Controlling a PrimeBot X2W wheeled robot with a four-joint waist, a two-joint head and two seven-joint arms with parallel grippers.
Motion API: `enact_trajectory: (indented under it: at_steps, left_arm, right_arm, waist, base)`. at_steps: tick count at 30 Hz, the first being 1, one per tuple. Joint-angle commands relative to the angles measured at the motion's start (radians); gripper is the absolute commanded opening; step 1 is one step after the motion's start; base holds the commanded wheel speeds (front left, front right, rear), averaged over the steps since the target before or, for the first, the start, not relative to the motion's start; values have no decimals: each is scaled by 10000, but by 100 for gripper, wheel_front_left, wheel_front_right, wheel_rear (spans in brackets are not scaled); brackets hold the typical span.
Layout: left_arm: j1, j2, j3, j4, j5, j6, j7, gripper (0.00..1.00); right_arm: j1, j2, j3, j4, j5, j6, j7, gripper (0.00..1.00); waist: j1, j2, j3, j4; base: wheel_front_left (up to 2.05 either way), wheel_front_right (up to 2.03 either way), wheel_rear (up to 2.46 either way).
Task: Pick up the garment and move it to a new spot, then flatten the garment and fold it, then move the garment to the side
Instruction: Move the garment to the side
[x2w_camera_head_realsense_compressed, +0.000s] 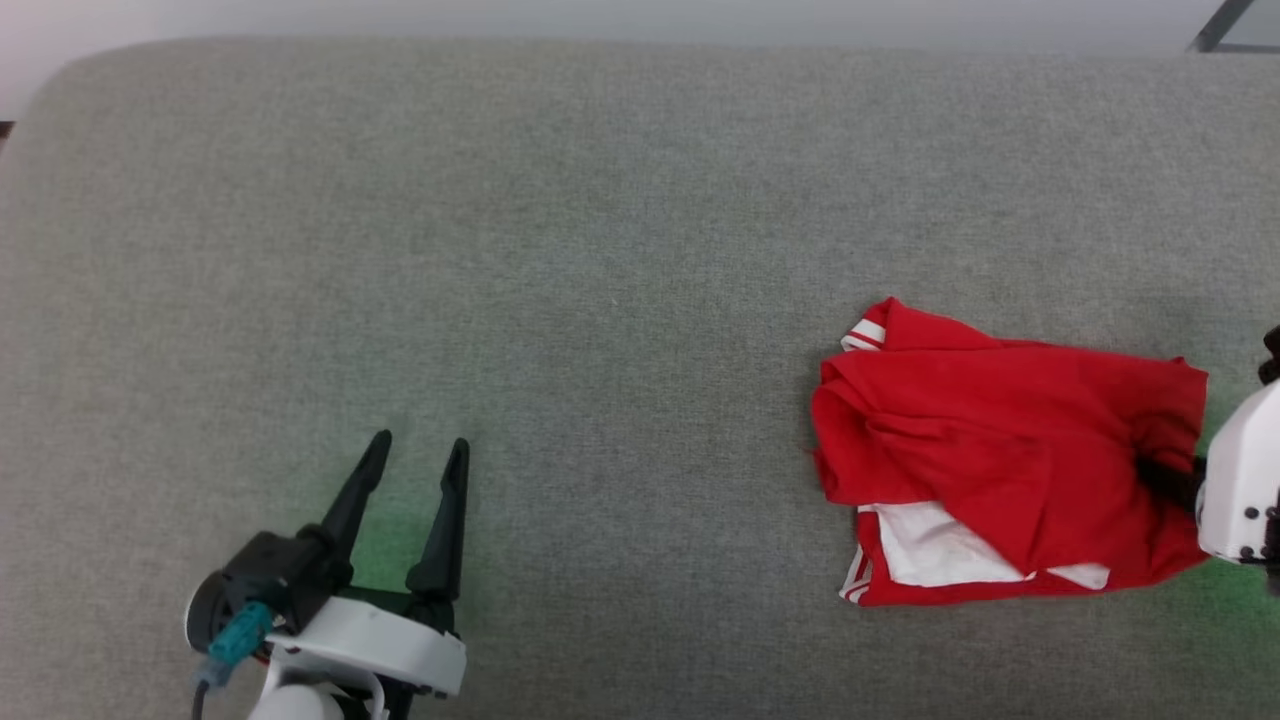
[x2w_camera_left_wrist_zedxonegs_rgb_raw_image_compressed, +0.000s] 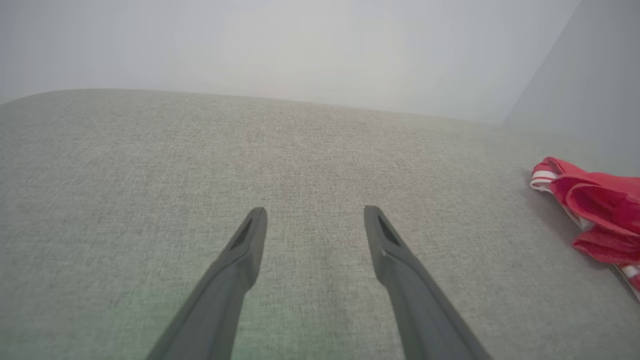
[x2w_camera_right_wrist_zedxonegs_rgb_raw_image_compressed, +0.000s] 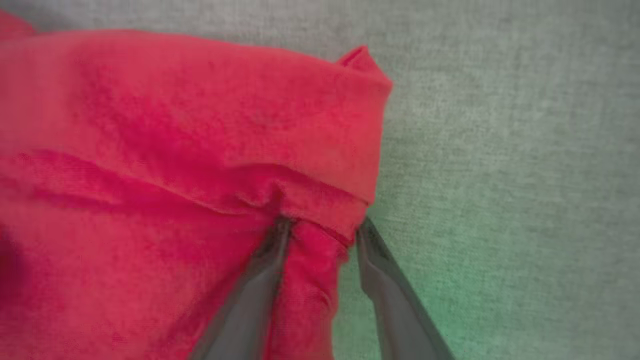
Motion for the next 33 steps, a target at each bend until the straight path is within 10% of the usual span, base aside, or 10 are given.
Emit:
enact_trajectory:
  at_steps: [1, 33]
  left_arm:
    - [-160, 52, -5, 47, 4, -18, 6, 100]
    - [-4645, 2363, -2872, -445, 232, -17, 8, 100]
  right_arm:
    - [234, 387, 348, 371, 110, -12, -218, 0]
    - [-1664, -833, -2462, 2577, -821, -12, -6384, 0]
  waist:
    - [0, 0, -40, -122]
    - [0, 0, 1533, -3472]
  base:
    - [0, 0, 0]
    - [0, 0, 0]
